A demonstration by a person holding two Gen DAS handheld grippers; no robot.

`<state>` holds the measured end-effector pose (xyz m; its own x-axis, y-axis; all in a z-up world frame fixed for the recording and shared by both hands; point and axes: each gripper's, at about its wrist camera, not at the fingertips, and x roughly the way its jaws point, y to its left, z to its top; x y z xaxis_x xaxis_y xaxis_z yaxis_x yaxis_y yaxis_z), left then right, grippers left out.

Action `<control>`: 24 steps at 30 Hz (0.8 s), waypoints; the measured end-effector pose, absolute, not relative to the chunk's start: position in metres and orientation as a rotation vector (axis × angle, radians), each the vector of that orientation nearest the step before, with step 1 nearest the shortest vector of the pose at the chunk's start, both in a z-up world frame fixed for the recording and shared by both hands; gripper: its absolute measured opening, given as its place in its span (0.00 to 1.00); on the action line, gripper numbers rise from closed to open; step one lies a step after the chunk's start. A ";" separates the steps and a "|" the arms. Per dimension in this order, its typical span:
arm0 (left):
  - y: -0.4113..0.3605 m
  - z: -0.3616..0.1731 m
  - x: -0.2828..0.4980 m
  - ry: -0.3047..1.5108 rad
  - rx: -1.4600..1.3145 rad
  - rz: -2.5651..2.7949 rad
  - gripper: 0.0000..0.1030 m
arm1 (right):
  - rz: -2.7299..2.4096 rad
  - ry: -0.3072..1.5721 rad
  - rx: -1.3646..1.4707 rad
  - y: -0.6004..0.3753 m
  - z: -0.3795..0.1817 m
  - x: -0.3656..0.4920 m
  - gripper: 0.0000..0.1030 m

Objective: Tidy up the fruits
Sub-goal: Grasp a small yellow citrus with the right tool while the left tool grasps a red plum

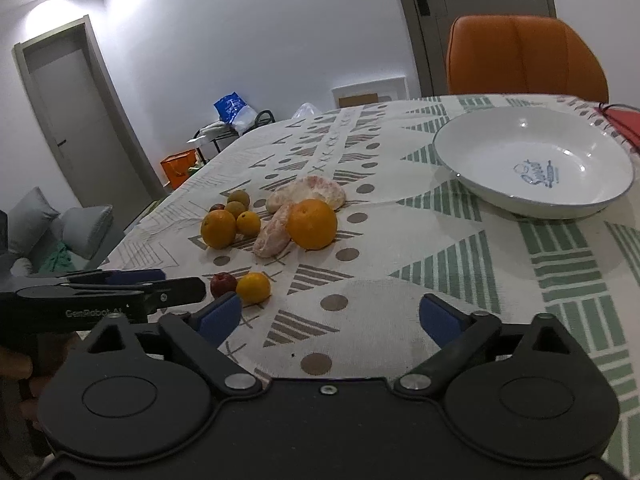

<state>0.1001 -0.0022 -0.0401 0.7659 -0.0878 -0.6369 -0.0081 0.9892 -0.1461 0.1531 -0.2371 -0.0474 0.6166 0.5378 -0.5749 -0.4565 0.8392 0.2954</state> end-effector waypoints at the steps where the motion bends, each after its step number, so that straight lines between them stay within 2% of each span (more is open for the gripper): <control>1: -0.002 -0.041 0.102 0.698 -0.147 -0.047 0.63 | 0.580 0.706 0.133 -0.237 -0.049 0.155 0.88; 7: -0.009 -0.046 0.116 0.704 -0.163 -0.080 0.54 | 0.609 0.720 0.155 -0.238 -0.053 0.166 0.73; 15: -0.012 -0.053 0.121 0.700 -0.139 -0.088 0.21 | 0.662 0.736 0.160 -0.229 -0.058 0.171 0.64; 24: 0.012 -0.050 0.116 0.694 -0.186 -0.046 0.21 | 0.722 0.734 0.117 -0.200 -0.055 0.174 0.47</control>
<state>0.1163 0.0121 -0.0499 0.7687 -0.1037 -0.6312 -0.0197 0.9825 -0.1854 0.1735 -0.2004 -0.0549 0.5159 0.6390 -0.5706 -0.5604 0.7555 0.3394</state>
